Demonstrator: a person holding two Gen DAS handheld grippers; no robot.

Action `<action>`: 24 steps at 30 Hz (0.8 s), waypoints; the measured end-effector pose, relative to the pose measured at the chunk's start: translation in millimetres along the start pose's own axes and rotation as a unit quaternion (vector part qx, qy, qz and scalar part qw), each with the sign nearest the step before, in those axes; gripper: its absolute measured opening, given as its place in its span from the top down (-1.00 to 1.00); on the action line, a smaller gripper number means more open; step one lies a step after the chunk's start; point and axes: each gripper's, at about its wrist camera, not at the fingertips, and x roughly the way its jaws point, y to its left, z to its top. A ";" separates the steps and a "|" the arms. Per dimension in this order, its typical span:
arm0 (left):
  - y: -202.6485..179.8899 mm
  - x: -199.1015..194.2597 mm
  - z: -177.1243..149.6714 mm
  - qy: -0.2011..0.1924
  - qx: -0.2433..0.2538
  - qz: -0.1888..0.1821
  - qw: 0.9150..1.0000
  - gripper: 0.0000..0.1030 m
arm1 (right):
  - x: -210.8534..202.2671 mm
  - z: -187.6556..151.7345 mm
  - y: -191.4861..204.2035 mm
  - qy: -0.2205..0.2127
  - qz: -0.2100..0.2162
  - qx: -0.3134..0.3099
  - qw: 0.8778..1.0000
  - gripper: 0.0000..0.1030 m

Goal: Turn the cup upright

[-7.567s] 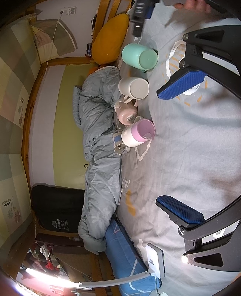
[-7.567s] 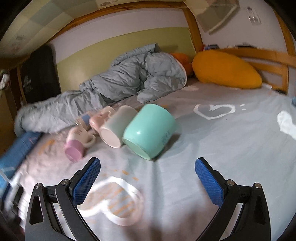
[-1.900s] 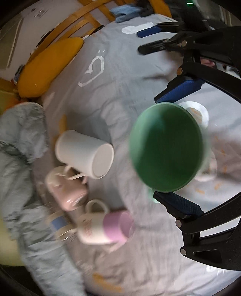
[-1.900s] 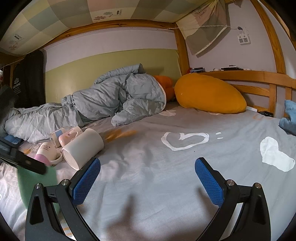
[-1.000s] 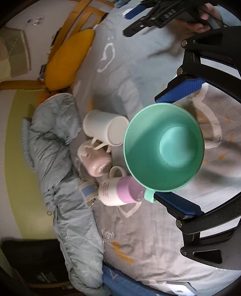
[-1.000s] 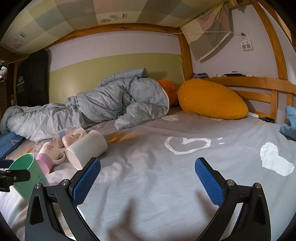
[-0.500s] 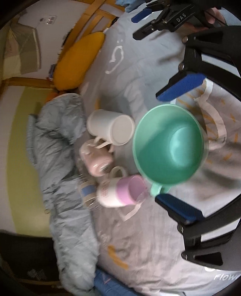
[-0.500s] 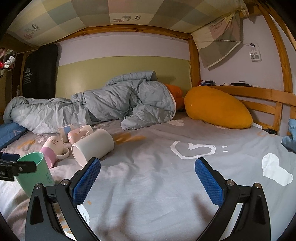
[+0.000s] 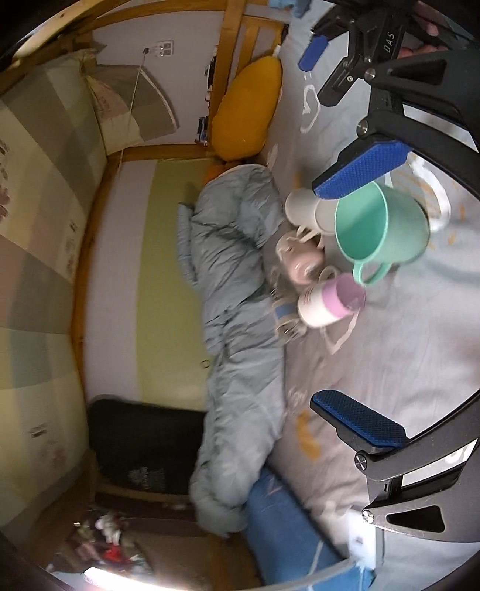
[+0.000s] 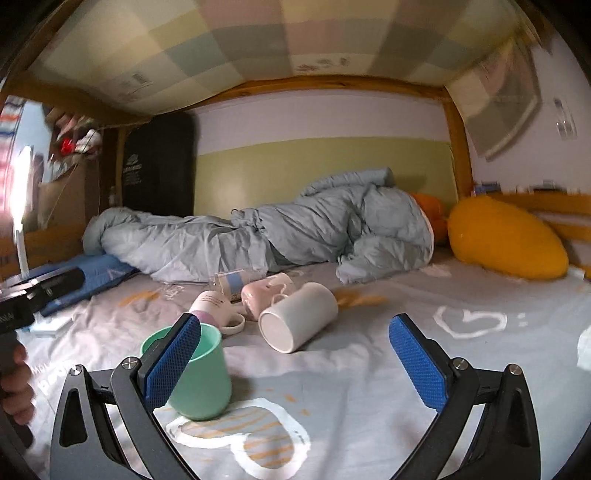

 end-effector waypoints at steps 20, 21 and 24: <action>6.2 3.6 -57.7 0.006 0.025 0.057 0.998 -1.00 | 18.1 -22.4 25.9 0.034 -0.022 -0.034 0.999 -1.00; 7.2 4.7 -57.7 0.008 0.023 0.058 0.998 -0.99 | 17.7 -22.7 27.2 0.034 -0.022 -0.035 0.999 -1.00; 7.4 7.8 -58.8 0.016 0.022 0.059 0.998 -1.00 | 16.4 -23.3 28.8 0.032 -0.024 -0.036 0.999 -1.00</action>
